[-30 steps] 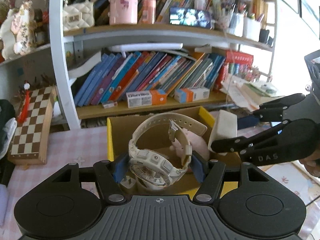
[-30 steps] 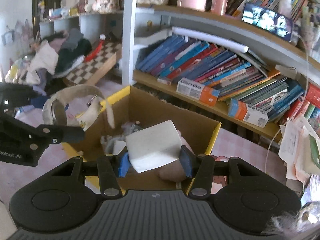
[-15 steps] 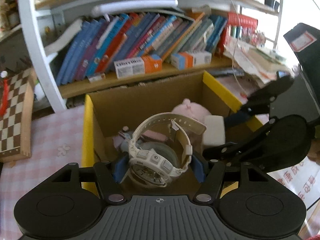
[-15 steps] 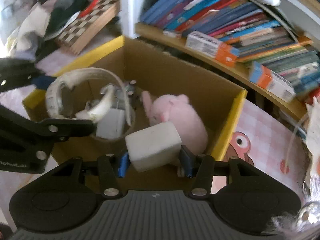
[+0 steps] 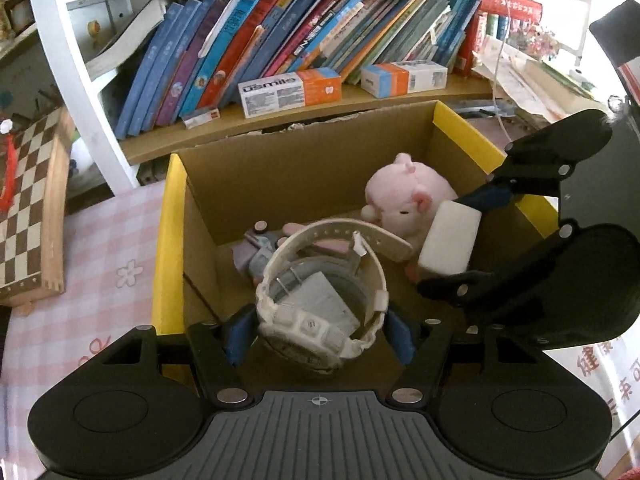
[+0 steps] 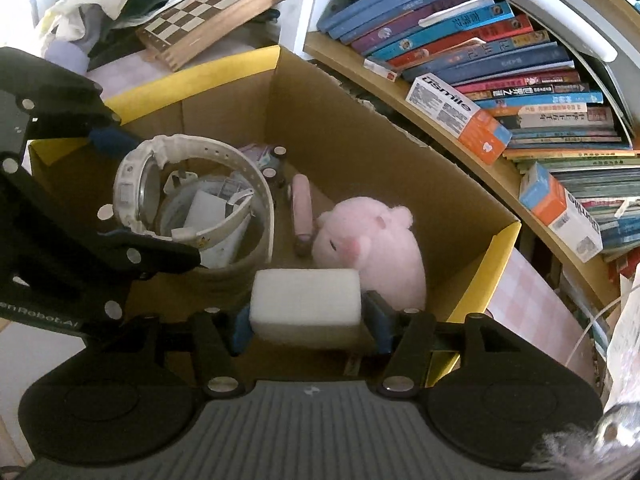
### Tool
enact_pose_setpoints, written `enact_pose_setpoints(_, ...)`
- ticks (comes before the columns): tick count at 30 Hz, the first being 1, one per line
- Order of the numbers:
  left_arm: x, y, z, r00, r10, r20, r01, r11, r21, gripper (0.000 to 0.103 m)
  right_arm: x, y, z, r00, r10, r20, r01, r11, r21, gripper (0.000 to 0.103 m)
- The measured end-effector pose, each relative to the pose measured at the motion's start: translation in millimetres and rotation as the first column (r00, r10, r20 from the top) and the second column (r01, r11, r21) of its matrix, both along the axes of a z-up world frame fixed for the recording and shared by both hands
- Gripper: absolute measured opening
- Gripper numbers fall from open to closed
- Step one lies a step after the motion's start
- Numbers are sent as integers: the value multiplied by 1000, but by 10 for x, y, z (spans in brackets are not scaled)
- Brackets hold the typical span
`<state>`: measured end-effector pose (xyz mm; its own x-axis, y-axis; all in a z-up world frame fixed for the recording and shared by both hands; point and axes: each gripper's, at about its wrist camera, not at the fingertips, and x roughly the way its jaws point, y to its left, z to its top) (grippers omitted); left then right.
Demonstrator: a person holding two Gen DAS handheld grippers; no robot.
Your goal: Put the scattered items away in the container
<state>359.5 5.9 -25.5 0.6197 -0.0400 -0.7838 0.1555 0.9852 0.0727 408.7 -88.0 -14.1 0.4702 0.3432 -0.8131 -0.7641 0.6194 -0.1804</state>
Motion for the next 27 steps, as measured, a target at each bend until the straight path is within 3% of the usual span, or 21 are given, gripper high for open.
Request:
enact_pose_setpoints(9,-187,-13,225,991,69,116,-72,997,15,81,15,-114,90,999,-40,-6,41,993,107,70)
enact_pose_setpoints(12,-306,-49,380,982,74,174,-77,997,12,85,-21,-185,192,998,-63,-4,63,986,156,80)
enact_pose_setpoints(22,-728,-217,816,942,46,331,-51,999,7,95,-399,-457,632,992,-117,38,101,955,280,85)
enact_pose_setpoints(27,-1007,-241,922,928,41,371,-38,999,-15,96,-682,-538,771,988,-149,49,127,942,311,86)
